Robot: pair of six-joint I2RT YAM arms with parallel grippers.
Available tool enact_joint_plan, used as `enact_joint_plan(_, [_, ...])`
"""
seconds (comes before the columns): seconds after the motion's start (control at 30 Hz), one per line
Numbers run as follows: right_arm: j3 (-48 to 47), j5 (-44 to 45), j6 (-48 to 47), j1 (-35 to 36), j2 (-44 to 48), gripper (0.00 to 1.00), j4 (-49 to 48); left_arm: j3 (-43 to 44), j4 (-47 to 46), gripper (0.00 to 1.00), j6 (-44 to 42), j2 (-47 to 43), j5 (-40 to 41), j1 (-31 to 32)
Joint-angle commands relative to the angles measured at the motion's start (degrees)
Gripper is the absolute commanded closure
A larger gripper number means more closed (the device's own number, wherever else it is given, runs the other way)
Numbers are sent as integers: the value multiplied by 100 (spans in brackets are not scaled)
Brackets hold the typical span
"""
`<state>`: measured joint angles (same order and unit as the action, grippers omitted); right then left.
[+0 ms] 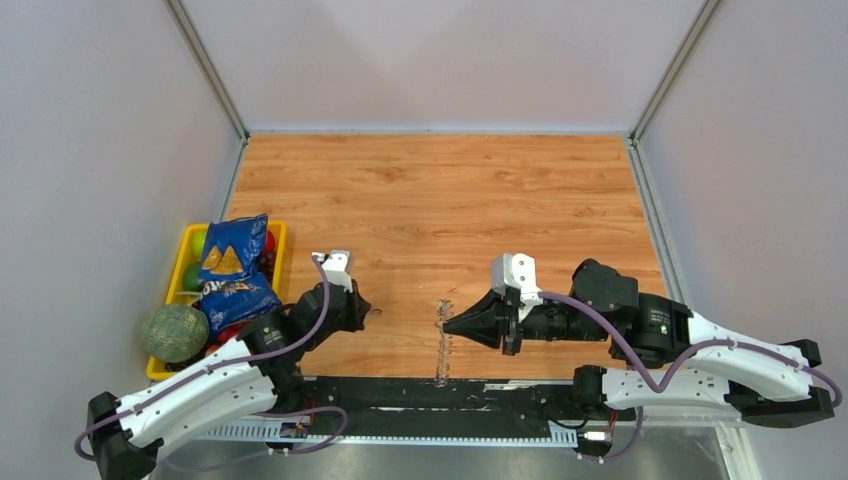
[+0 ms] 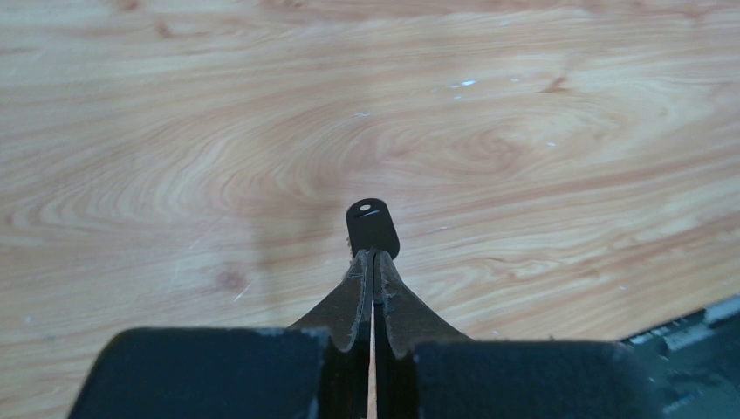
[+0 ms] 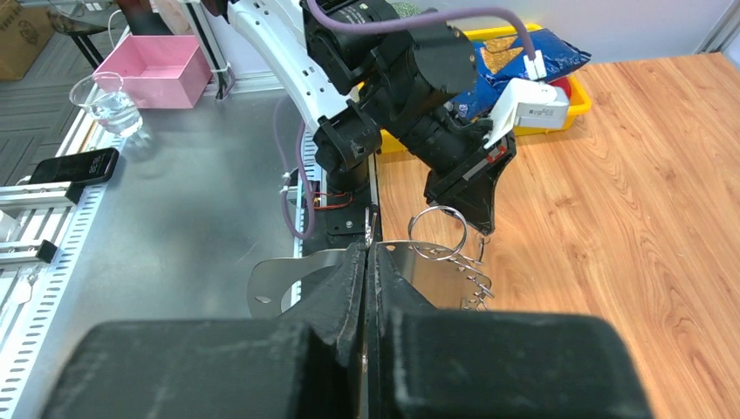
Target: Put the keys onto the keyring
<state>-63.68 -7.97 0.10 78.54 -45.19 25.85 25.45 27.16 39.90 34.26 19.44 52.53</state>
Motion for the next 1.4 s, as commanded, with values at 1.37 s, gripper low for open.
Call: enact_joint_plan(1.37, [-578, -94, 237, -132, -1049, 100, -826, 2482, -1024, 100, -2804, -736, -4147, 37])
